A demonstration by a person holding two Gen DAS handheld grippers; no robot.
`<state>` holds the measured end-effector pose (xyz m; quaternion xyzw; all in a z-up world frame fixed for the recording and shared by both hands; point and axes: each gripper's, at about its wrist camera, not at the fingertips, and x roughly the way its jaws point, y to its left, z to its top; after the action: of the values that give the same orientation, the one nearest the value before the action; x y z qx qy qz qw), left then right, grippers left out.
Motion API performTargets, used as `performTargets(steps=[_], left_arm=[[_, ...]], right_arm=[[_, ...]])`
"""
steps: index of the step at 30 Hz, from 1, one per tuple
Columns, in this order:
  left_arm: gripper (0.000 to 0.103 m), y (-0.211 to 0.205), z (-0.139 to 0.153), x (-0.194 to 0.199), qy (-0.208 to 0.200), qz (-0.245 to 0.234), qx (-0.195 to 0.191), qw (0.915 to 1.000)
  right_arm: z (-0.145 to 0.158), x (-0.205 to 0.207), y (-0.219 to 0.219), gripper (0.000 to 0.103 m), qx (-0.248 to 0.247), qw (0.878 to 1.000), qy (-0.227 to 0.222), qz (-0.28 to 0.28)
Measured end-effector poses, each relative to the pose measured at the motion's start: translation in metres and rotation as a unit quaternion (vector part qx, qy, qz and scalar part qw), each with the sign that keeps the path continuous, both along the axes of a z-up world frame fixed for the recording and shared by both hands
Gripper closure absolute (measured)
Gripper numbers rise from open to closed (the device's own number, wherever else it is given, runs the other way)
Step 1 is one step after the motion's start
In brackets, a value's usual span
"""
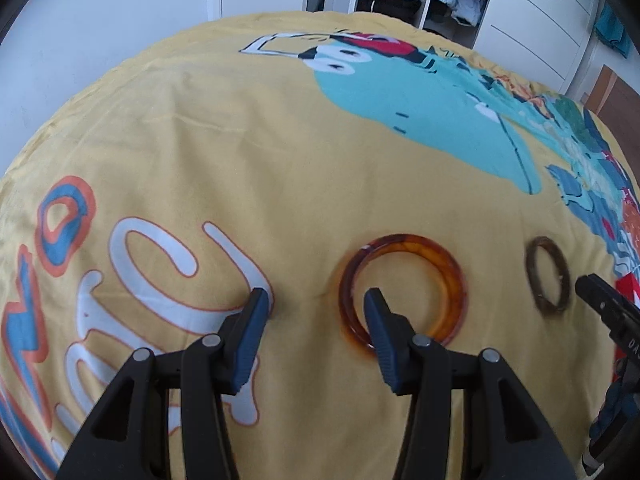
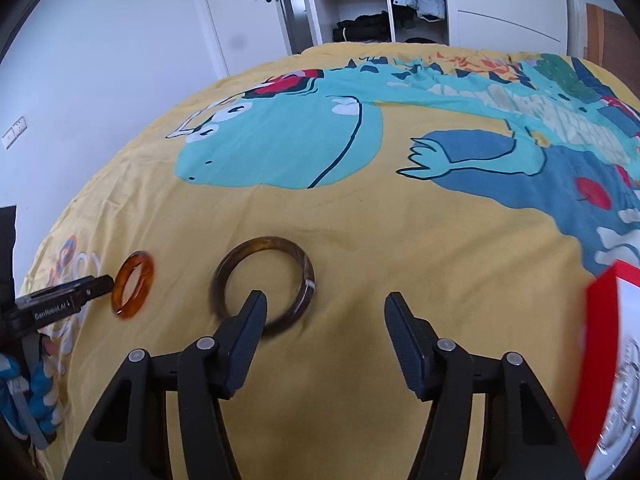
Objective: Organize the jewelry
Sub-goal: 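Grasp the amber bangle with the left gripper while the right grasps the brown bangle, then carry both bangles into the red box and open both grippers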
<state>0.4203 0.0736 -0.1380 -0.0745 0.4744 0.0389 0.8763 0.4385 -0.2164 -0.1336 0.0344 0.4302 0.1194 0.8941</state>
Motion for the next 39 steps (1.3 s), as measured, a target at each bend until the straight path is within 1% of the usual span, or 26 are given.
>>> performTargets(steps=[1,4,6,12,14,15,16,17,18,19,20,26,28,31,35,39], left_arm=[[0.055,0.001,-0.005,0.002,0.001,0.000,0.000,1.0000],[0.055,0.004,-0.013,0.005,-0.001,-0.003,-0.002,1.0000],[0.055,0.002,-0.015,0.007,-0.001,-0.008,0.005,1.0000],[0.056,-0.006,-0.020,0.013,-0.007,-0.017,0.031,0.9994],[0.060,-0.008,-0.020,0.015,-0.010,-0.017,0.038,0.9991],[0.065,-0.010,-0.020,0.015,-0.011,-0.019,0.043,0.9989],[0.072,-0.012,-0.019,0.016,-0.011,-0.021,0.049,0.9985],[0.076,-0.014,-0.019,0.016,-0.012,-0.024,0.054,0.9981],[0.086,-0.016,-0.018,0.017,-0.012,-0.027,0.059,0.9978],[0.091,-0.018,-0.018,0.017,-0.011,-0.030,0.063,0.9975],[0.091,-0.018,-0.017,0.016,-0.011,-0.031,0.066,0.9973],[0.093,-0.014,-0.003,0.006,-0.021,-0.022,0.059,0.9978],[0.093,-0.016,0.006,-0.001,-0.026,-0.020,0.061,0.9976],[0.093,-0.019,0.020,-0.013,-0.027,-0.023,0.051,0.9981],[0.093,-0.028,0.034,-0.038,-0.026,-0.035,0.059,0.9973],[0.093,-0.035,0.050,-0.068,-0.023,-0.043,0.056,0.9972]], right_arm=[[-0.004,0.004,0.003,0.051,0.000,1.000,0.002,0.004],[-0.015,0.014,0.012,0.057,-0.007,1.000,0.004,0.017],[-0.022,0.019,0.018,0.059,-0.015,1.000,0.004,0.024],[-0.033,0.025,0.024,0.059,-0.029,0.999,0.001,0.029],[-0.033,0.026,0.026,0.061,-0.034,0.999,-0.002,0.030],[-0.033,0.026,0.026,0.066,-0.035,0.999,-0.004,0.029],[-0.033,0.026,0.026,0.069,-0.037,0.999,-0.006,0.027],[-0.032,0.025,0.025,0.077,-0.037,0.999,-0.007,0.025],[-0.032,0.025,0.025,0.085,-0.038,0.999,-0.008,0.024],[-0.031,0.024,0.025,0.089,-0.040,0.999,-0.009,0.022],[-0.031,0.024,0.025,0.091,-0.041,0.999,-0.010,0.021],[-0.021,0.008,0.027,0.092,-0.042,0.999,-0.017,0.029],[-0.015,-0.001,0.028,0.093,-0.043,0.998,-0.018,0.034],[-0.005,-0.017,0.027,0.093,-0.041,0.998,-0.018,0.032],[0.012,-0.042,0.025,0.093,-0.038,0.999,-0.018,0.025],[0.034,-0.075,0.019,0.094,-0.035,0.999,-0.022,0.016]])
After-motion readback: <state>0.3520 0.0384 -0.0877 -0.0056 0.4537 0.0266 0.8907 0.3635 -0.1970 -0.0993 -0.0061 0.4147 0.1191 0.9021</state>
